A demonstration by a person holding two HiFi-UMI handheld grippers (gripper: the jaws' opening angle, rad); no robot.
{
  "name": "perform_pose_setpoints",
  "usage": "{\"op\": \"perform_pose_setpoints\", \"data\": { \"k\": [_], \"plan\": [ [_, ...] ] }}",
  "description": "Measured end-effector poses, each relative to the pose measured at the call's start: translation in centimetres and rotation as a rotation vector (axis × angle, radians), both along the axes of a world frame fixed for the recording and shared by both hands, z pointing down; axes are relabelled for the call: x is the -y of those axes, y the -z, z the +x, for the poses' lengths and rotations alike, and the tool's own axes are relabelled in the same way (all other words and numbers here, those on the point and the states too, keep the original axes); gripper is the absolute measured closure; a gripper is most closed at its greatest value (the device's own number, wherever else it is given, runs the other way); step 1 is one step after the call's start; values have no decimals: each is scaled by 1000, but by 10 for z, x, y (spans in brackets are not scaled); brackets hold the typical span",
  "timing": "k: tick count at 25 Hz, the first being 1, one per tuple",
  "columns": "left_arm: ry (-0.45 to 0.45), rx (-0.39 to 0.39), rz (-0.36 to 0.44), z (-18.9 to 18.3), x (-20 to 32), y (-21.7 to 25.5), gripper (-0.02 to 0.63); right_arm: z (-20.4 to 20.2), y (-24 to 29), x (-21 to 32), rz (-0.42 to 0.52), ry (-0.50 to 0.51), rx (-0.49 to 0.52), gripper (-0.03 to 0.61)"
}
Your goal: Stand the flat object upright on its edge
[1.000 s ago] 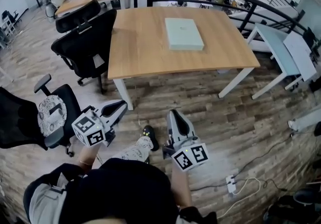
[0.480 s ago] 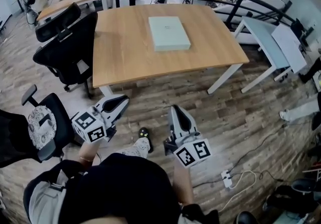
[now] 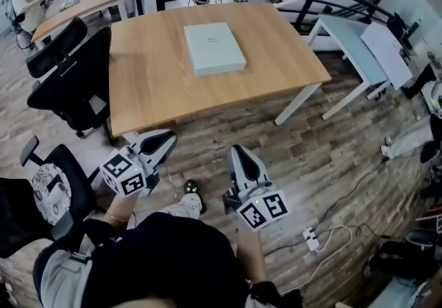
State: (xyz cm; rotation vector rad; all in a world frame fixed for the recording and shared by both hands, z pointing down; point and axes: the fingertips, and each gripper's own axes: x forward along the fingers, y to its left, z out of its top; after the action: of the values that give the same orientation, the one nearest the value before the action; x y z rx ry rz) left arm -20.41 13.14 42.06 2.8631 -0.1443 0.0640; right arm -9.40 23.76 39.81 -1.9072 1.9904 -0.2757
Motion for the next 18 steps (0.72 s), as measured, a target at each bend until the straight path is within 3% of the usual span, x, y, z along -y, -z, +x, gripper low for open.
{"op": "perform_pose_setpoints", "data": {
  "k": [18],
  "plan": [
    [-7,9,-40,36,45,-9,569,34,-7,46,-35,3,20,548]
  ]
}}
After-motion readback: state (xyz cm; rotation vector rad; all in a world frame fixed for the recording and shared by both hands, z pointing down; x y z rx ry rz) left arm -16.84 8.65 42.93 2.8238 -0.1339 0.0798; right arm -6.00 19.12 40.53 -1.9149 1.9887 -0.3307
